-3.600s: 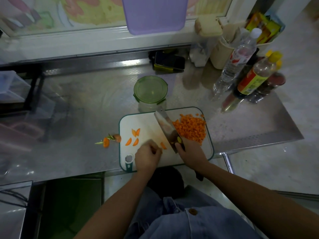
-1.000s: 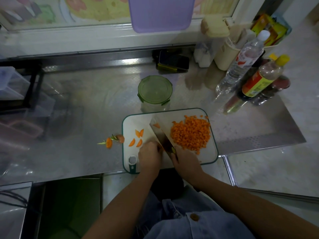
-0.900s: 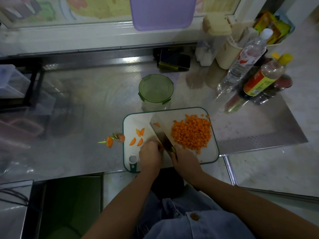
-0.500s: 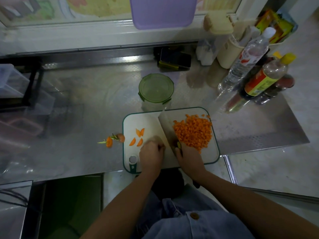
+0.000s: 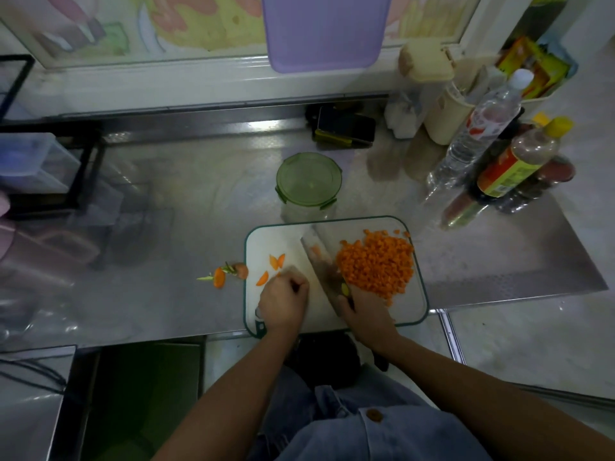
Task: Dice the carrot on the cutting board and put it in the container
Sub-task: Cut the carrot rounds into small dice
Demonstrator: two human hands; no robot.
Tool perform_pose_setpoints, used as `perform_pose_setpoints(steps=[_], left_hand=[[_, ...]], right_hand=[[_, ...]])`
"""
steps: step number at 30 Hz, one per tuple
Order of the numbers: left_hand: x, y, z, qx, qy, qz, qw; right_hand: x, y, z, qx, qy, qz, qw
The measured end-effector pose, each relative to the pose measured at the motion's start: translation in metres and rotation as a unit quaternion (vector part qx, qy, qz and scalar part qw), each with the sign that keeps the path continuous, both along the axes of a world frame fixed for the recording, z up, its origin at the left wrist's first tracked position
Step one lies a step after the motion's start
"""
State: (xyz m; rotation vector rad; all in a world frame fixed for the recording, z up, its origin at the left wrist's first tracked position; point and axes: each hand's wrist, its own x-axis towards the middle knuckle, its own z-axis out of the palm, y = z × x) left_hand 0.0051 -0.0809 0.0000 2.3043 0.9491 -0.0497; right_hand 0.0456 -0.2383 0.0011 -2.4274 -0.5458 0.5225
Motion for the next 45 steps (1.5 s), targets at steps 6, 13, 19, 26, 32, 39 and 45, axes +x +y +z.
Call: perform_pose_setpoints(steps=[6, 13, 19, 26, 32, 39, 45], left_hand=[[-0.006, 0.019, 0.002, 0.064, -0.025, 0.050, 0.996], [-0.016, 0.050, 0.005, 0.099, 0.069, 0.029, 0.992], [-0.013, 0.063, 0.003, 0.112, 0.093, -0.022, 0.989], [-0.010, 0.067, 0.001, 0.099, 0.078, -0.048, 0.991], [-0.006, 0.067, 0.004, 0.065, 0.074, -0.031, 0.995], [-0.009, 0.066, 0.011, 0.015, 0.034, -0.001, 0.999], [-0.005, 0.064, 0.014, -0.011, 0.001, -0.028, 1.000]], right_hand=[[0.013, -0.003, 0.000, 0.027, -0.001, -0.075, 0.997], [0.015, 0.030, -0.003, 0.074, 0.094, -0.054, 0.991], [0.015, 0.032, -0.016, 0.076, 0.092, -0.072, 0.990], [0.016, 0.030, -0.008, 0.090, 0.090, -0.055, 0.990], [0.017, 0.029, -0.013, 0.068, 0.087, -0.051, 0.993], [0.018, 0.029, -0.010, 0.081, 0.074, -0.040, 0.993], [0.018, 0.027, -0.014, 0.075, 0.101, -0.041, 0.991]])
